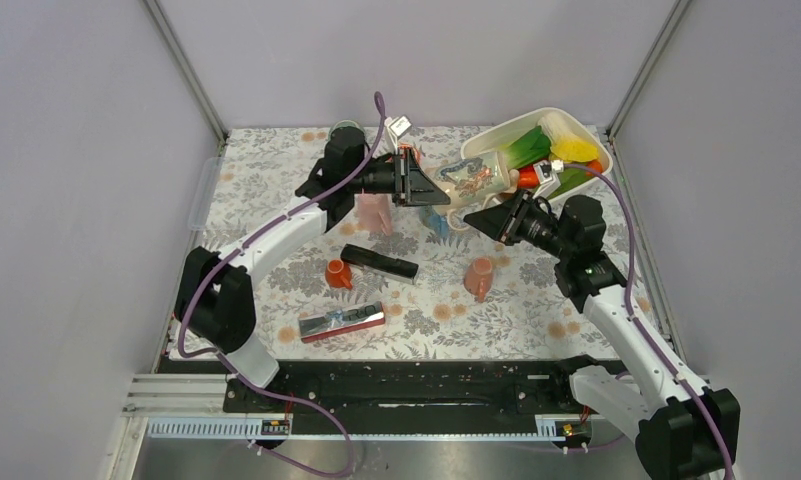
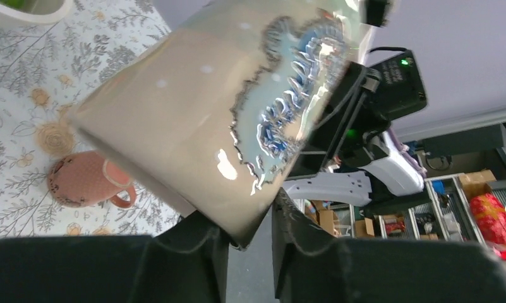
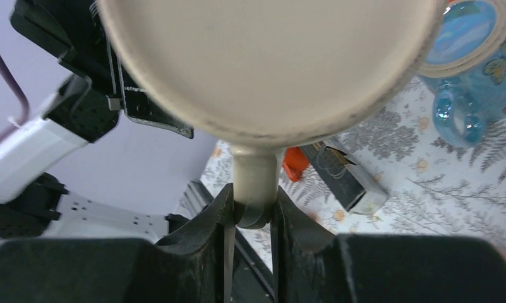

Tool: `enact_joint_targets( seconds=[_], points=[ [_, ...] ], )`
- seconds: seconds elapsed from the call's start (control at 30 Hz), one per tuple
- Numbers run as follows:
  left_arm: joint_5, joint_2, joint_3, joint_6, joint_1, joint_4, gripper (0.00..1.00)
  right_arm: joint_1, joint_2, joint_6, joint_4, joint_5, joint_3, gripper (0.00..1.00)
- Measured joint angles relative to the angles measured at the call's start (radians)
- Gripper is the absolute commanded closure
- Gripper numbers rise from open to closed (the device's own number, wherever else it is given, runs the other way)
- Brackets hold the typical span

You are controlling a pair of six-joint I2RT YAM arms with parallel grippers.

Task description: Turn the mug right side up

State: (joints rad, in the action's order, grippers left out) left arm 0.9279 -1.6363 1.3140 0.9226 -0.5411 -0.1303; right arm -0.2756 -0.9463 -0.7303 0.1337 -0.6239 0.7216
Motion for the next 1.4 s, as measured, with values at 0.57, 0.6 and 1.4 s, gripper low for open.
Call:
enact_joint_targets(
  seconds=[0.57, 0.6, 1.4],
  points=[
    [-0.345, 0.051, 0.121, -0.360, 0.010, 0.446, 1.00, -0.032, -0.099, -0.059, 0.050, 0.101, -0.002, 0.00],
    [-0.385, 0.052, 0.126, -0.404, 0.014, 0.489, 1.00, -0.032, -0.103, -0.055, 0.046, 0.112, -0.002, 0.01],
    [-0.999, -0.121, 0.467, -1.431, 0.493, 0.845, 1.00, -0.040, 0.048, 0.120, -0.156, 0.255, 0.027, 0.01]
  ],
)
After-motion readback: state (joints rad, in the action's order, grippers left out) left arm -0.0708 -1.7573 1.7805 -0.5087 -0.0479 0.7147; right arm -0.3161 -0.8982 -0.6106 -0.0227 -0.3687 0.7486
